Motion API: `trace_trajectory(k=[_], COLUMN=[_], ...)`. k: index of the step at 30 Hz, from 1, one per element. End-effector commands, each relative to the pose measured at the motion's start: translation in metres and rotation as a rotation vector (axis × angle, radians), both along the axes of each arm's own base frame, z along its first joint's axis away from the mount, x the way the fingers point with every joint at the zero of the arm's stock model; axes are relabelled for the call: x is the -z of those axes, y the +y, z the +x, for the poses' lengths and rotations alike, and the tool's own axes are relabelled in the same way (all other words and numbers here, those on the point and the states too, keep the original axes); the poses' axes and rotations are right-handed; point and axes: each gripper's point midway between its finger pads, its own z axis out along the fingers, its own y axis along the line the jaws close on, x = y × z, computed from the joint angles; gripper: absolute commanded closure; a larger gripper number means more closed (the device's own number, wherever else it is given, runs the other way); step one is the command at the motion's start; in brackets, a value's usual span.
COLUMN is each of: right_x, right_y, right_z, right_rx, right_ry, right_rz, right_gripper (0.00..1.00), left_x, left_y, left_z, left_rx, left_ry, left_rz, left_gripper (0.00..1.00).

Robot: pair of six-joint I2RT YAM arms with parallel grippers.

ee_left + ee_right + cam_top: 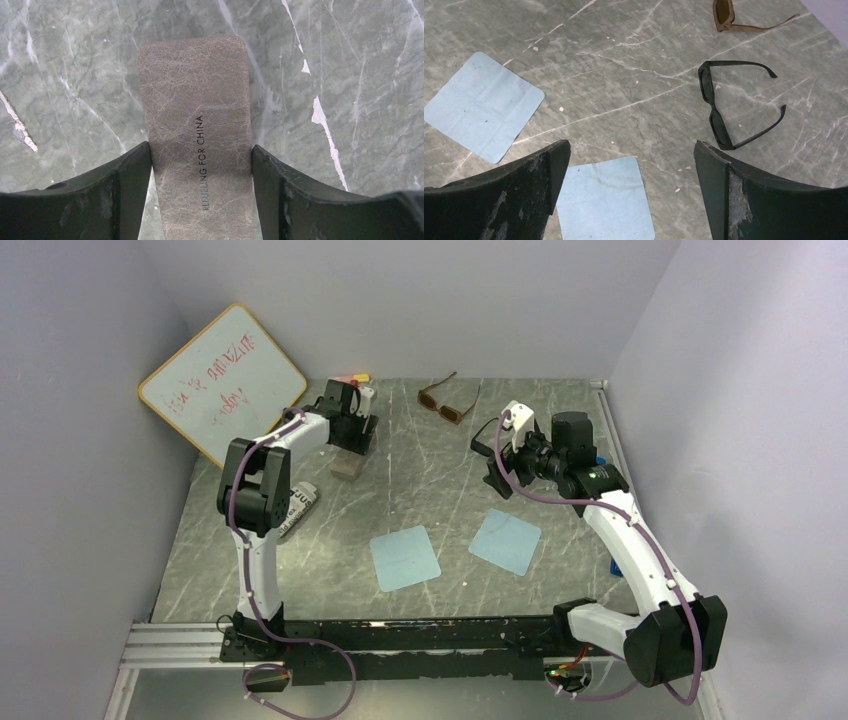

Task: Organize the sunglasses
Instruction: Pick up the sunglasses case from the center of the board.

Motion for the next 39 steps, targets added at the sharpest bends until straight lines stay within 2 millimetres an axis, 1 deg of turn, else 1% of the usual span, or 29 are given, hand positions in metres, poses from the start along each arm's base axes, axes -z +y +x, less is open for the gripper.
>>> trace_trajectory(k=[1, 4, 5, 6, 10, 11, 16, 19, 24, 27, 30, 31, 34, 39], right_x=[-0.009, -0.009, -0.009, -0.009, -0.011, -0.011, -0.018, -0.023, -0.035, -0.047, -0.056, -0.058, -0.062, -0.068], right_y=[0.003, 0.005, 0.006, 0.008, 0.017, 0.021, 0.036, 0.046, 0.065, 0.077, 0.088, 0.093, 0.107, 0.128], right_z=[0.005, 0.003, 0.002, 0.001, -0.006, -0.009, -0.023, -0.031, -0.045, -0.052, -0.055, -0.056, -0.06, -0.07], right_rx=[-0.013, -0.027, -0.035, -0.04, -0.092, -0.115, -0.21, -0.271, -0.39, -0.462, -0.512, -0.529, -0.579, -0.667], right_ry=[-0.053, -0.049, -0.046, -0.044, -0.026, -0.018, 0.002, 0.015, 0.027, 0.026, 0.025, 0.027, 0.031, 0.044], right_rz=[0.001, 0.008, 0.01, 0.015, 0.048, 0.059, 0.111, 0.148, 0.197, 0.231, 0.259, 0.266, 0.282, 0.308], right_gripper=[0.0, 0.0, 0.0, 0.0, 0.0, 0.0, 0.0, 0.0, 0.0, 0.0, 0.0, 0.0, 0.0, 0.0], left_x=[-0.031, -0.048, -0.054, -0.06, -0.086, -0.095, -0.126, -0.144, -0.172, -0.19, -0.205, -0.212, -0.226, -0.246], left_y=[-0.015, -0.023, -0.026, -0.029, -0.039, -0.043, -0.057, -0.064, -0.073, -0.076, -0.078, -0.078, -0.079, -0.08], left_z=[0.006, 0.002, 0.001, -0.001, -0.012, -0.016, -0.038, -0.053, -0.079, -0.098, -0.116, -0.124, -0.143, -0.169], left_rx=[0.055, 0.111, 0.132, 0.151, 0.236, 0.266, 0.385, 0.455, 0.576, 0.654, 0.723, 0.746, 0.81, 0.885], left_ry=[-0.054, -0.086, -0.097, -0.108, -0.152, -0.167, -0.212, -0.239, -0.268, -0.287, -0.306, -0.319, -0.351, -0.398], left_rz=[-0.071, -0.108, -0.121, -0.131, -0.181, -0.201, -0.274, -0.313, -0.362, -0.387, -0.403, -0.406, -0.422, -0.452], left_gripper=[0.6, 0.69, 0.75, 0.78, 0.83, 0.85, 0.88, 0.94, 0.95, 0.95, 0.95, 0.95, 0.95, 0.95])
